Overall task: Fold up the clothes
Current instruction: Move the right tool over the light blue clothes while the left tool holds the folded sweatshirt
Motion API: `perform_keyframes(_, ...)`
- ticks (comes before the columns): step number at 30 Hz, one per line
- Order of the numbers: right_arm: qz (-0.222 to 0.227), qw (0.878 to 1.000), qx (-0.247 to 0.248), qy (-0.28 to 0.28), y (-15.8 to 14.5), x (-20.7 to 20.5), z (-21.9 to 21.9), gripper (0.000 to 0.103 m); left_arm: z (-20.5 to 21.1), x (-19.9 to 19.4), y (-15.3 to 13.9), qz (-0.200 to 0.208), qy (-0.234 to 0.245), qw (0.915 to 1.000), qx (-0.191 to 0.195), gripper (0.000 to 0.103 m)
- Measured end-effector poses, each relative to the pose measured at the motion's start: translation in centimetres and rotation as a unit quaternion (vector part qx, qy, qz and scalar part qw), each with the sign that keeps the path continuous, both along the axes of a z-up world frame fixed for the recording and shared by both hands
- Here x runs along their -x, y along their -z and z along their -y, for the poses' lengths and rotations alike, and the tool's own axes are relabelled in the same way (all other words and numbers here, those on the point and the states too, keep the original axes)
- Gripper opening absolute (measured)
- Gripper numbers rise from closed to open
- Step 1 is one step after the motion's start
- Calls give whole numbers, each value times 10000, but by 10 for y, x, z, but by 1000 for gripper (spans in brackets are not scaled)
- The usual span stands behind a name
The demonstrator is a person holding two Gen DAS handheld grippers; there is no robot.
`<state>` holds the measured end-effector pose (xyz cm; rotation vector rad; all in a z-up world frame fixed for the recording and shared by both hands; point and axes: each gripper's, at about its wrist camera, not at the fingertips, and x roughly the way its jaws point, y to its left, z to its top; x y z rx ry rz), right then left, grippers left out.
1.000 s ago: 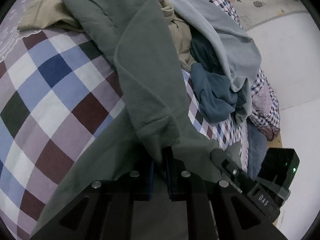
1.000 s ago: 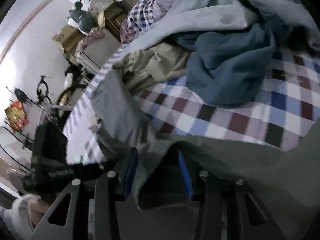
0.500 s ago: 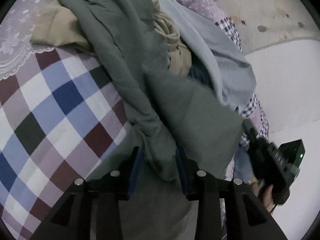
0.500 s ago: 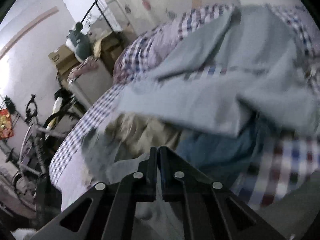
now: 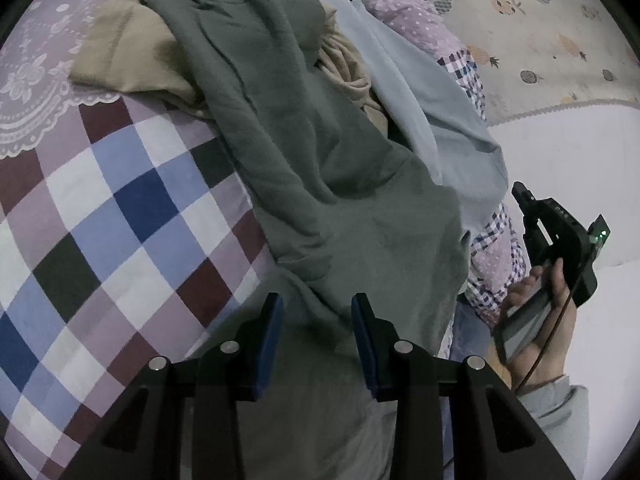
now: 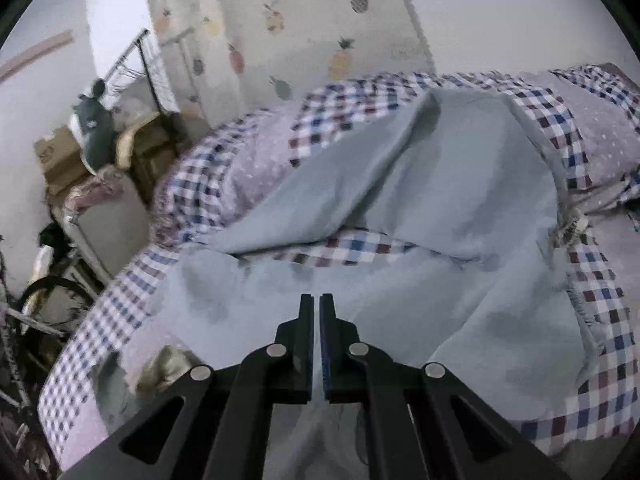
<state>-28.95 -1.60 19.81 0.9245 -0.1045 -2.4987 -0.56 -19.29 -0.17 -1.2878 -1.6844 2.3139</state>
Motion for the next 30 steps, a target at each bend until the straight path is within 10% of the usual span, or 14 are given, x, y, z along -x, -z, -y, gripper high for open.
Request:
perform_keyframes(5, 458, 9982, -378, 0, 19, 8, -16, 8, 4, -2, 3, 50, -42, 10000, -12, 37)
perform_keyframes(9, 402, 9985, -286, 255, 18, 1, -81, 44, 2, -4, 1, 34, -8, 10000, 32, 37)
perform_keyframes(17, 1009, 9926, -654, 156, 47, 4, -211, 44, -13, 3, -13, -178, 180, 9988, 425, 37)
perform_keyframes(30, 1833, 9690, -1348, -961, 152, 2, -232, 44, -36, 14, -12, -173, 419, 9963, 728, 37)
